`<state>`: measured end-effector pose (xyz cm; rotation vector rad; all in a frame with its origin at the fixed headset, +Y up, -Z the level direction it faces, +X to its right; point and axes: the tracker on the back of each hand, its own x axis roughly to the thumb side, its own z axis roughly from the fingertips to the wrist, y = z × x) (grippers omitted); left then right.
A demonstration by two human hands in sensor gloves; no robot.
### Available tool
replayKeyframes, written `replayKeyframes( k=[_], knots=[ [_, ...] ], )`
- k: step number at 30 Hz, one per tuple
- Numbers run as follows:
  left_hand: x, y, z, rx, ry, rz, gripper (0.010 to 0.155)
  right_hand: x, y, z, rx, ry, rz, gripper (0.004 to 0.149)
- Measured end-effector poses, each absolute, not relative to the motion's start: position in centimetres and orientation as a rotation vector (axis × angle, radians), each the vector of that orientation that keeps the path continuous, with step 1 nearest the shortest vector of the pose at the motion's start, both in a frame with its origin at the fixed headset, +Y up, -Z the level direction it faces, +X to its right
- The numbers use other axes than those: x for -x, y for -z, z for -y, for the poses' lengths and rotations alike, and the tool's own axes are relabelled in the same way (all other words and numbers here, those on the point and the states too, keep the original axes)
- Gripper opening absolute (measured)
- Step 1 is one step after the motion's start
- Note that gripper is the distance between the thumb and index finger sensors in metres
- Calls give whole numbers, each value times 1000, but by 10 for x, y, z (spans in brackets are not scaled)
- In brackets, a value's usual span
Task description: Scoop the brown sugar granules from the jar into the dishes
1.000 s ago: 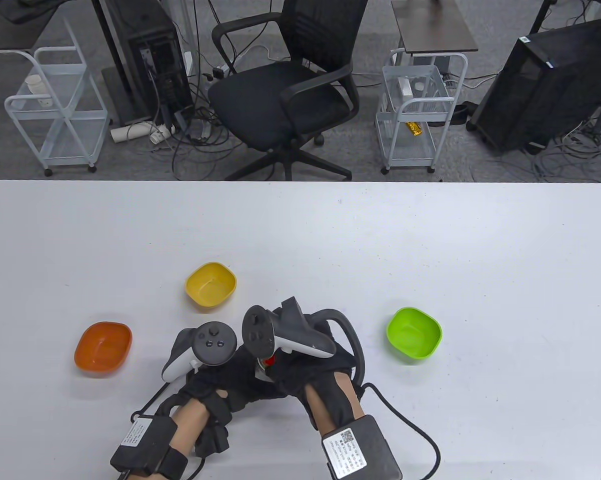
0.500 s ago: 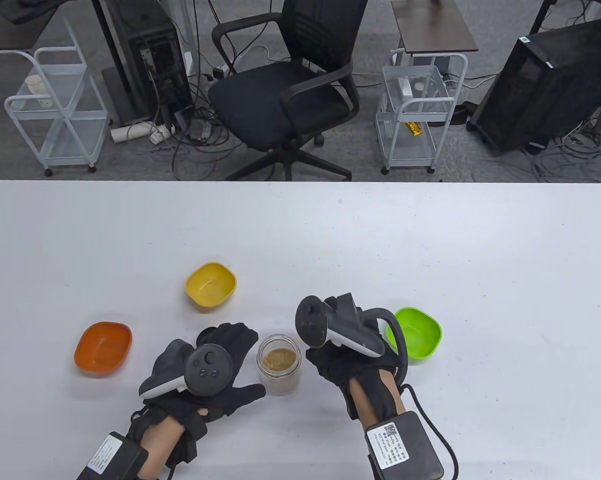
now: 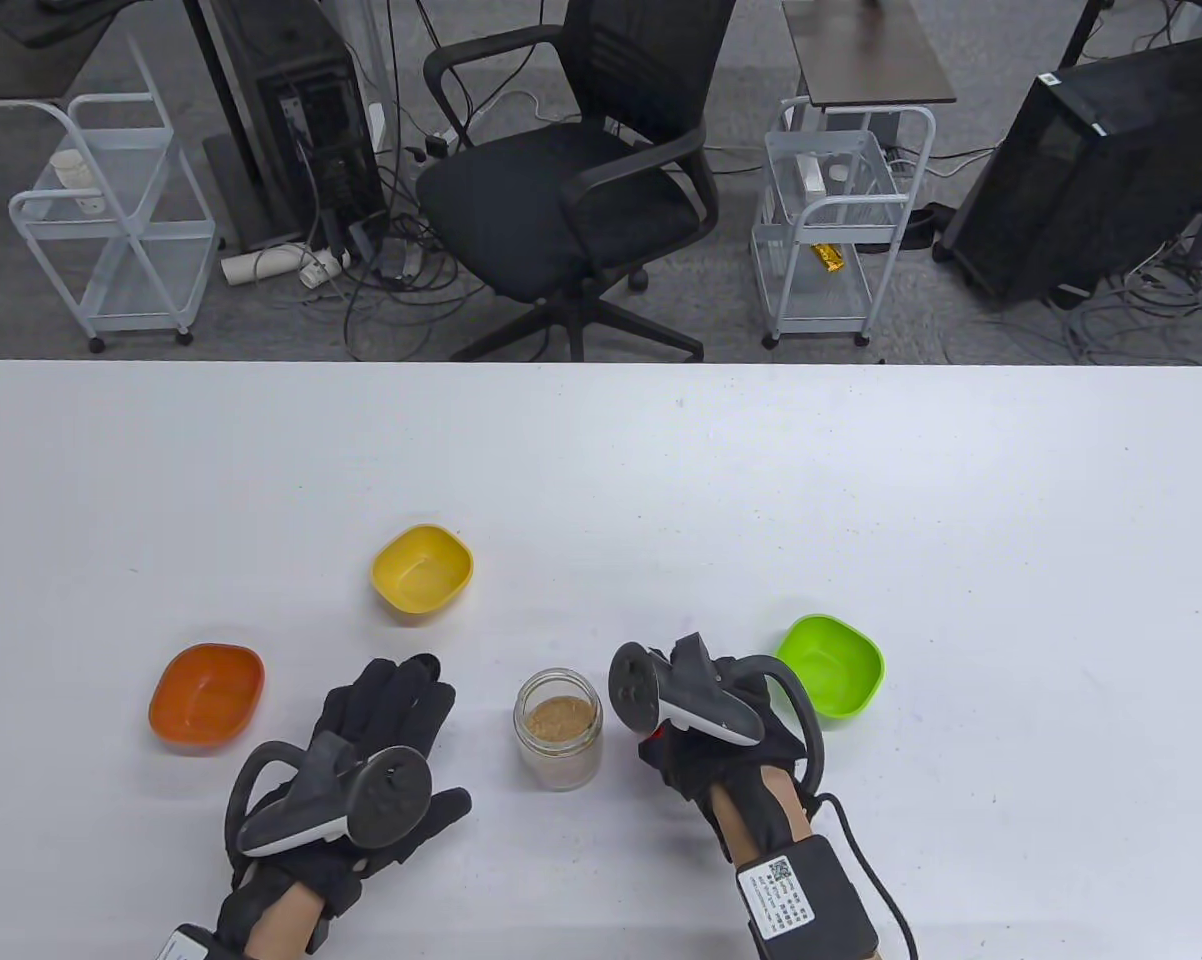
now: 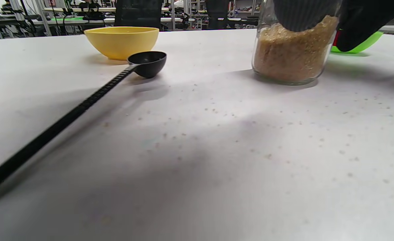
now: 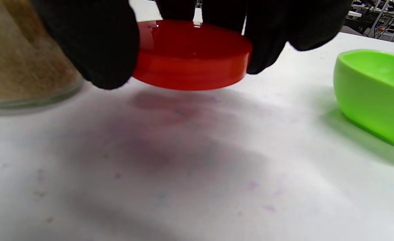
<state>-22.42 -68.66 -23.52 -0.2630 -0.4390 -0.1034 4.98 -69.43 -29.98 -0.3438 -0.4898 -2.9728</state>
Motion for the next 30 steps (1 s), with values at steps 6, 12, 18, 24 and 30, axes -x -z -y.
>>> replayKeyframes(
  k=[6, 12, 18, 24, 30],
  knots=[
    [231, 233, 688, 250, 58, 427, 96, -53, 302, 710, 329, 2959, 513, 84],
    [235, 230, 689, 274, 22, 425, 96, -53, 302, 716, 329, 2955, 507, 84],
    [235, 228, 689, 269, 24, 429, 96, -54, 301, 716, 329, 2966, 520, 84],
    [238, 230, 691, 285, 9, 413, 95, -56, 302, 714, 345, 3003, 546, 85],
    [239, 231, 691, 298, -6, 410, 95, -59, 291, 684, 365, 3114, 438, 83]
  ],
)
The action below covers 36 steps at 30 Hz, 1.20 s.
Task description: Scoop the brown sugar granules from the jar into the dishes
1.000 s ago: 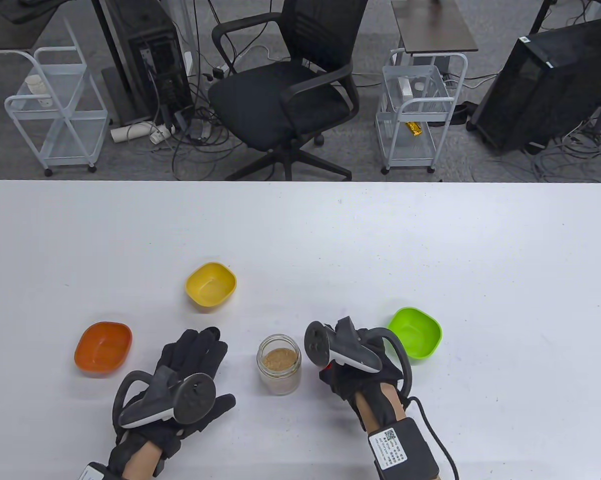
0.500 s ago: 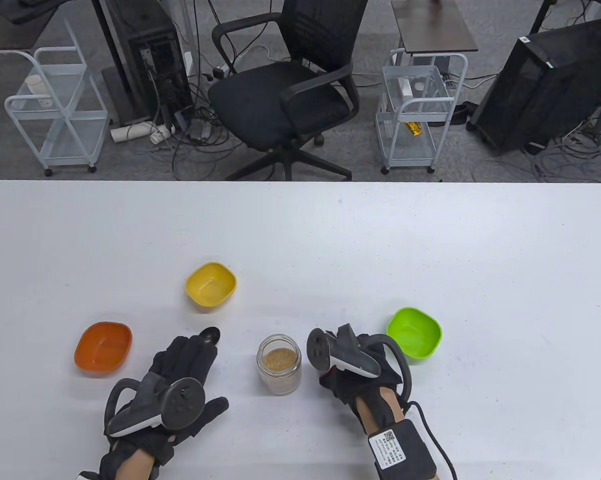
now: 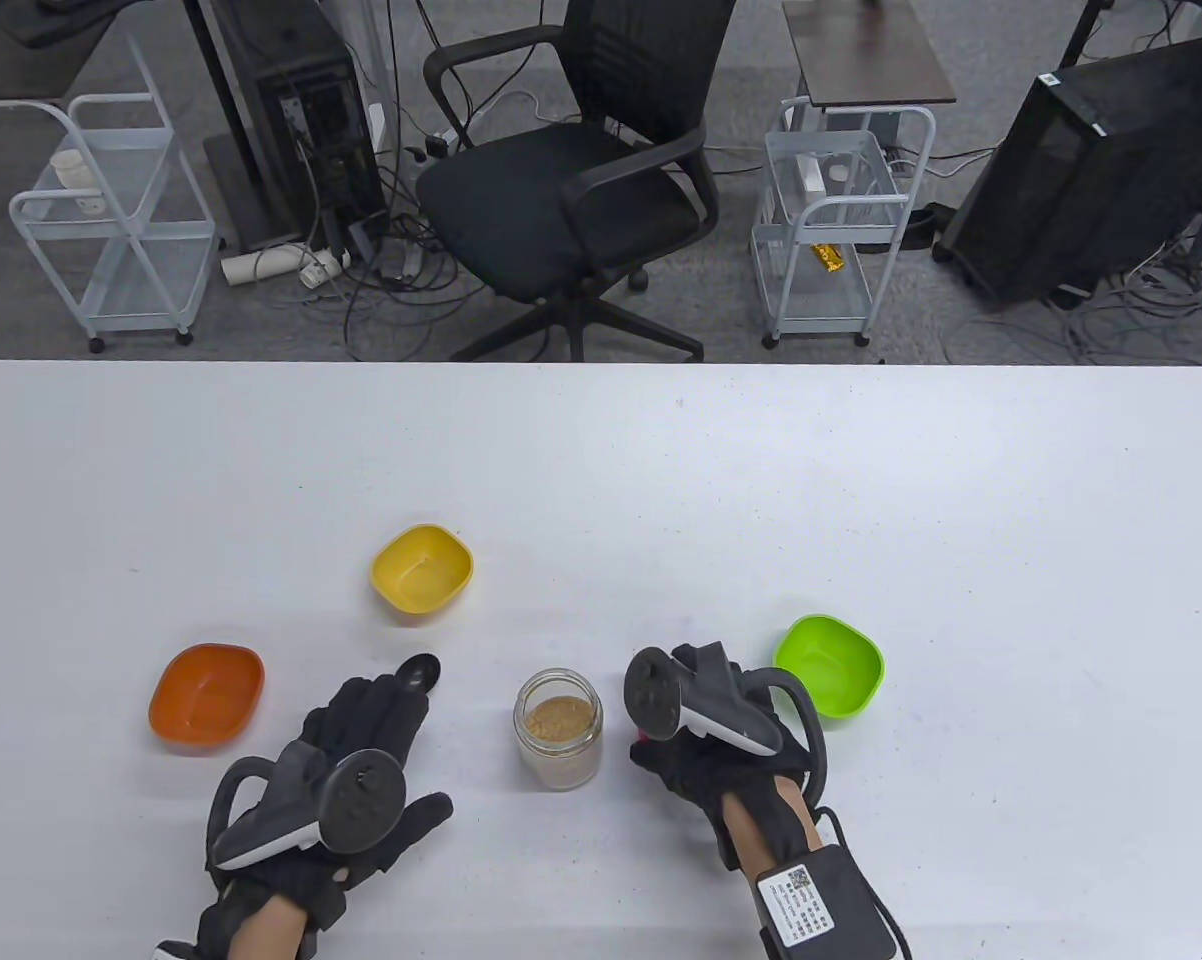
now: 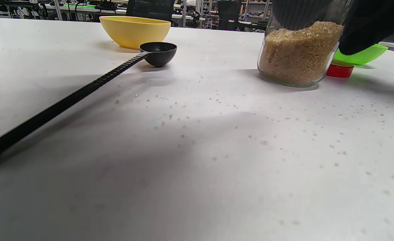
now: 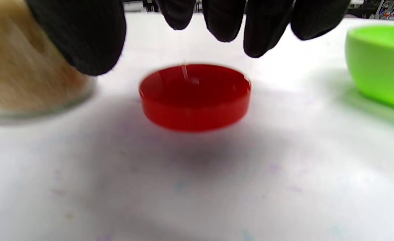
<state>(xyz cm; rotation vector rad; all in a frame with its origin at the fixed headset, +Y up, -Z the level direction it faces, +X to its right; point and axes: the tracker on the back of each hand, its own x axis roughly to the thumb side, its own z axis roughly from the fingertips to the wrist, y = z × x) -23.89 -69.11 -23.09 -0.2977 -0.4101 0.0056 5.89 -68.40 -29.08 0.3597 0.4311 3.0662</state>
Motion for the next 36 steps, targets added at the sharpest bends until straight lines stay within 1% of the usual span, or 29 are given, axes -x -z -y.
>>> replayKeyframes(
  k=[4, 7, 14, 16, 18, 19, 21, 24, 28, 31, 34, 36],
  knots=[
    [238, 232, 692, 311, -3, 410, 95, -57, 274, 664, -390, -3066, -326, 81],
    [238, 232, 691, 316, -2, 405, 95, -56, 260, 656, -387, -3043, -363, 82],
    [236, 234, 692, 330, 9, 391, 94, -59, 232, 659, -330, -3021, -386, 84],
    [237, 234, 691, 321, 15, 381, 94, -60, 228, 663, -326, -3013, -354, 84],
    [239, 235, 689, 308, 6, 360, 93, -64, 228, 669, -318, -2999, -271, 83],
    [241, 235, 687, 302, 3, 343, 92, -66, 230, 673, -311, -2982, -236, 82],
    [244, 236, 685, 296, -5, 316, 91, -70, 232, 676, -284, -2961, -265, 82],
    [250, 238, 681, 307, 12, 259, 89, -76, 232, 680, -265, -2971, -231, 81],
    [256, 245, 677, 367, 127, 141, 80, -77, 233, 682, -262, -2953, -250, 80],
    [256, 248, 683, 465, 240, 47, 75, -77, 233, 683, -268, -2948, -244, 79],
    [257, 249, 690, 483, 294, 4, 72, -77, 233, 685, -272, -2948, -274, 79],
    [258, 249, 688, 460, 326, -26, 70, -77, 233, 686, -269, -2944, -278, 79]
  ],
)
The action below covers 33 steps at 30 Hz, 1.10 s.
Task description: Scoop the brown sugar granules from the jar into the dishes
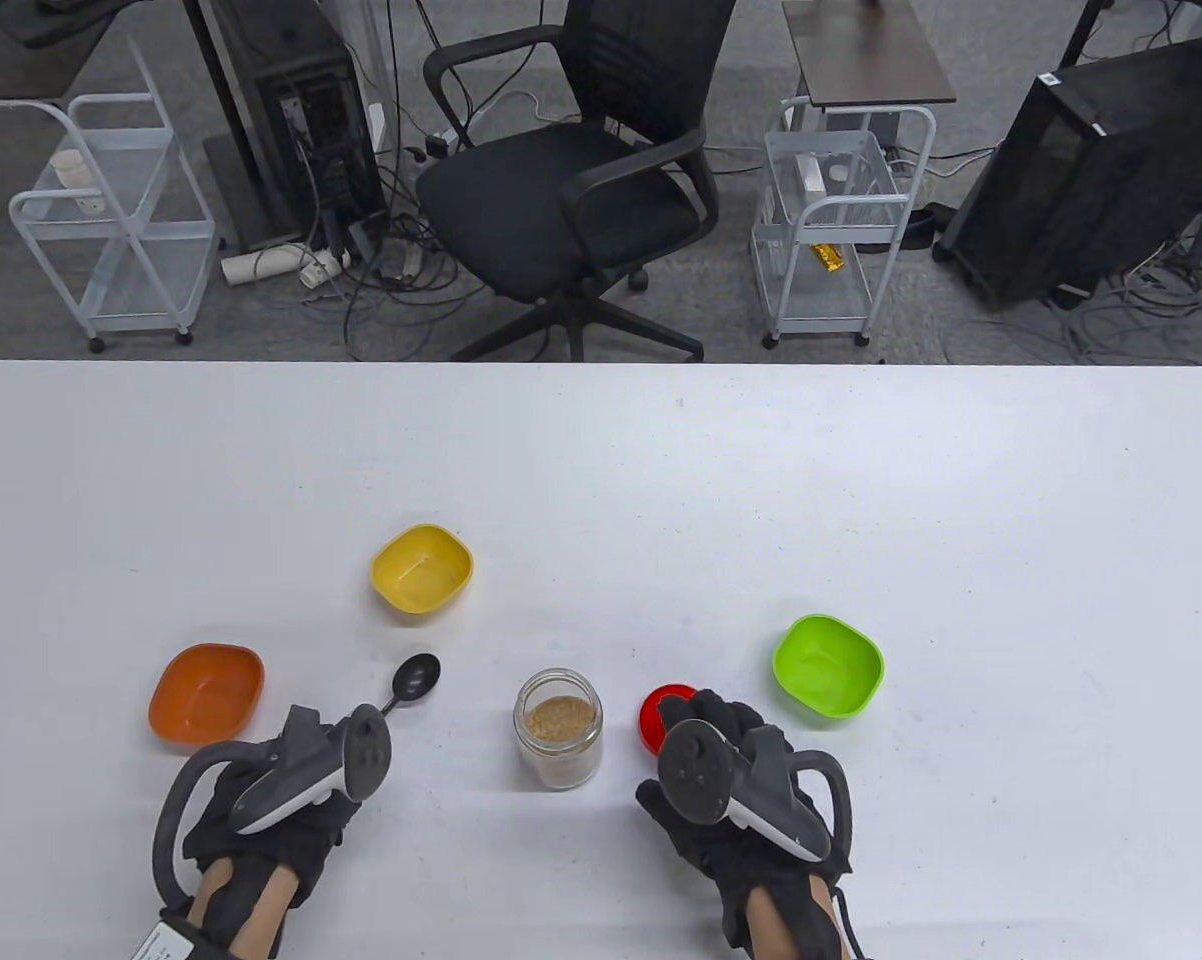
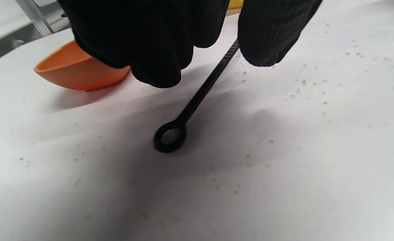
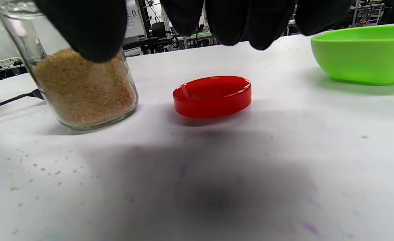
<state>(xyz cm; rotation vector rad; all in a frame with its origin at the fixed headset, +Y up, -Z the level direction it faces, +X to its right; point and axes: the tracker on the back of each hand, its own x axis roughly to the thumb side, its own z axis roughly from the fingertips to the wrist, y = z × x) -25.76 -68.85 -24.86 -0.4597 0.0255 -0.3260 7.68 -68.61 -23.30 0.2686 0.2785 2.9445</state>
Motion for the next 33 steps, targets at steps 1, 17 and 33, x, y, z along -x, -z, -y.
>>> replayKeyframes(
  k=[1, 17, 33],
  knots=[
    [258, 249, 688, 450, 335, -37, 70, -77, 233, 686, -268, -2944, -279, 79],
    [250, 251, 708, 529, 442, -55, 57, -76, 233, 688, -279, -2931, -314, 78],
    [257, 244, 688, 371, 74, 117, 45, -79, 233, 690, -271, -2906, -325, 78]
  ],
)
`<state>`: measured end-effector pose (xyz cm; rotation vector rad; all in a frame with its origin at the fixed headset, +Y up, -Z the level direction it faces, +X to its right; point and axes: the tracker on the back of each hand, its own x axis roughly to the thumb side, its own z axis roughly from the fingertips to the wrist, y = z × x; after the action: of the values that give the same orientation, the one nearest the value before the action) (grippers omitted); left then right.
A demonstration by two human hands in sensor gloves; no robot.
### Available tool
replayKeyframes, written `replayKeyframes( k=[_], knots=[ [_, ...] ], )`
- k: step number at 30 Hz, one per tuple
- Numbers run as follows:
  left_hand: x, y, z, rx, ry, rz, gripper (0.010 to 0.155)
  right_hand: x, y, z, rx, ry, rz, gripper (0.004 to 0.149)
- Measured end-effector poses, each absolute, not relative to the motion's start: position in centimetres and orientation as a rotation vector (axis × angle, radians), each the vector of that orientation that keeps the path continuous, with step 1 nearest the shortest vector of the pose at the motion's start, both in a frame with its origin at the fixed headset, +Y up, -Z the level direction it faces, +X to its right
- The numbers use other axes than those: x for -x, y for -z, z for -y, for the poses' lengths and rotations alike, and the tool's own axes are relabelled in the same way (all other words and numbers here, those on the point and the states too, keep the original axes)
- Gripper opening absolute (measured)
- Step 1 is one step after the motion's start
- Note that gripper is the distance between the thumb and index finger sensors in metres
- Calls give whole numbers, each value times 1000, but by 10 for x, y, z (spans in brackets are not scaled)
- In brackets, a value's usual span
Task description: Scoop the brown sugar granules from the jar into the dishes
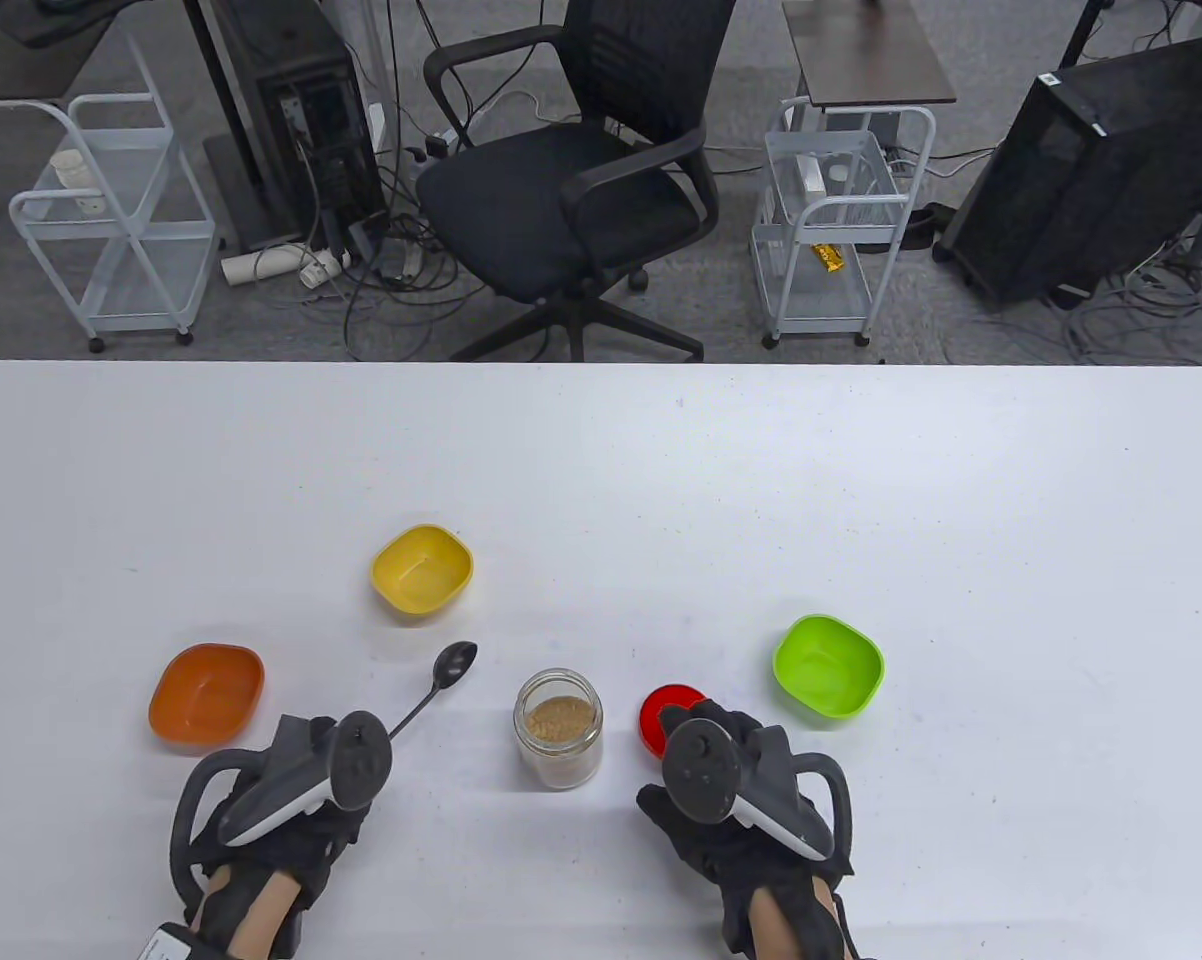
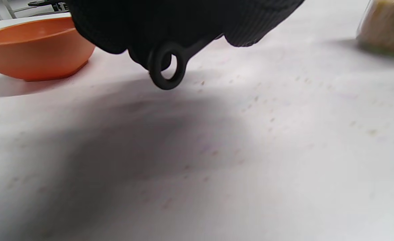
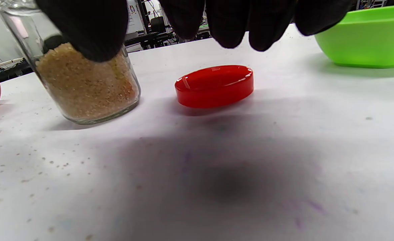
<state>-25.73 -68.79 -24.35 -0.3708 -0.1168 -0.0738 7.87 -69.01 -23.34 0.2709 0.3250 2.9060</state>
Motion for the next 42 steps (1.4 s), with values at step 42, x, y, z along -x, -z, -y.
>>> replayKeyframes(
  k=[42],
  knots=[
    [268, 230, 667, -104, -368, 219, 47, -98, 254, 645, -72, -2982, -53, 88]
  ],
)
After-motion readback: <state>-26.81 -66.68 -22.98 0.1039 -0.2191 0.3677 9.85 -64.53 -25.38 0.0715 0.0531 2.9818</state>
